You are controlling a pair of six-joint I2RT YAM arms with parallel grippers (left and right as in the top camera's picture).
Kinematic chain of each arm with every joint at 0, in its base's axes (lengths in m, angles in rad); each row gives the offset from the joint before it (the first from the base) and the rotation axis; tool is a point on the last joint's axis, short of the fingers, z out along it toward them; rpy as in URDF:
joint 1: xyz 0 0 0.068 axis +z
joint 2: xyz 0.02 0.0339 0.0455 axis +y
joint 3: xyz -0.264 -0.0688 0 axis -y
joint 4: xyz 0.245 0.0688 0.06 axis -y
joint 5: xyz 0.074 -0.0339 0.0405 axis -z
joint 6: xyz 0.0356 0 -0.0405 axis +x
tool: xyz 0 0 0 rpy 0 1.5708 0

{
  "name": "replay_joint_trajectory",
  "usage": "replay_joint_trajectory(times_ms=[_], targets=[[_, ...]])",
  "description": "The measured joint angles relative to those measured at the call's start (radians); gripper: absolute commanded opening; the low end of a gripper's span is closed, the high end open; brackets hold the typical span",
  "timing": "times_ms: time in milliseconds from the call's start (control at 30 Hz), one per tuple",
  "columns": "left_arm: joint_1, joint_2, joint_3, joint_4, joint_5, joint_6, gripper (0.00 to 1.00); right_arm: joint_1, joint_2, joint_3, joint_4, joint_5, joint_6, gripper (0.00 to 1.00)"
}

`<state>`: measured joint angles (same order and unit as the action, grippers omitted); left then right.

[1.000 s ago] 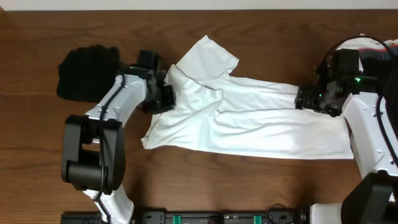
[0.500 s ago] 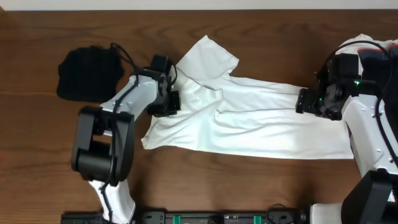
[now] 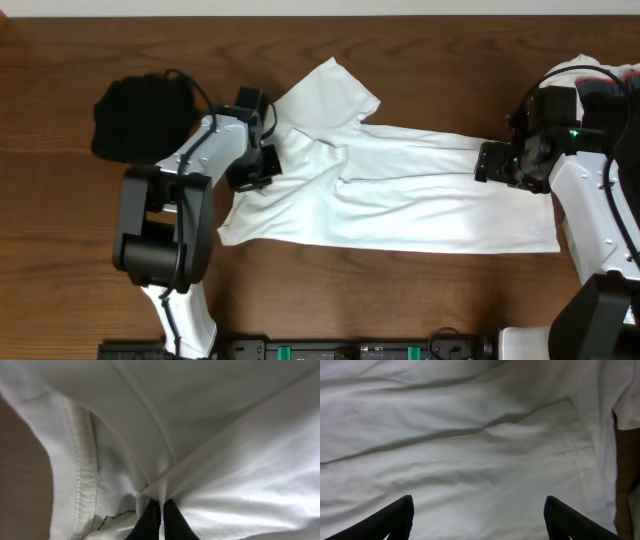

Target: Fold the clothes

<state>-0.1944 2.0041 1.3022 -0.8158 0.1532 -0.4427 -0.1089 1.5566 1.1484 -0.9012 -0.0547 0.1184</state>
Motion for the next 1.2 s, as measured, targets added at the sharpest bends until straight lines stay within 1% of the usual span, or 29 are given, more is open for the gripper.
replay_joint_trajectory(times_ms=[333,500,667,733,833,900,933,967,1000,1067,1133,1200], targets=[[0.074,0.003,0.000,-0.041,0.006,-0.085,0.06,0.000,0.000,0.000,0.005,0.000,0.000,0.84],[0.100,0.001,-0.002,-0.043,0.034,-0.102,0.06,0.000,0.000,0.000,0.005,0.000,0.000,0.84],[0.116,-0.031,-0.025,-0.042,0.014,-0.103,0.07,0.000,0.000,0.000,0.006,0.000,0.000,0.84],[0.121,-0.079,-0.039,-0.044,0.002,-0.093,0.12,0.000,0.000,0.000,0.007,0.000,0.000,0.84],[0.122,-0.207,-0.047,-0.041,-0.008,-0.044,0.27,0.000,0.000,0.000,0.009,0.000,0.000,0.84],[0.122,-0.328,-0.046,-0.026,-0.012,-0.001,0.45,0.000,0.000,0.000,0.009,0.000,0.000,0.85],[0.121,-0.367,-0.045,-0.015,-0.012,0.022,0.50,0.000,0.000,0.000,0.009,0.000,0.000,0.85],[0.121,-0.420,-0.044,0.007,-0.013,0.050,0.57,0.000,0.000,0.000,0.009,0.000,0.000,0.86],[0.122,-0.462,-0.044,0.035,-0.013,0.078,0.59,0.000,0.000,0.000,0.010,-0.001,0.000,0.88],[0.122,-0.526,-0.043,0.112,-0.017,0.119,0.59,0.000,0.000,-0.002,0.012,-0.001,0.006,0.99],[0.121,-0.558,-0.040,0.218,-0.021,0.156,0.58,0.000,0.000,-0.002,0.012,-0.002,0.005,0.99],[0.121,-0.559,-0.039,0.286,-0.022,0.176,0.55,0.000,0.000,-0.003,0.013,-0.001,0.004,0.99]])
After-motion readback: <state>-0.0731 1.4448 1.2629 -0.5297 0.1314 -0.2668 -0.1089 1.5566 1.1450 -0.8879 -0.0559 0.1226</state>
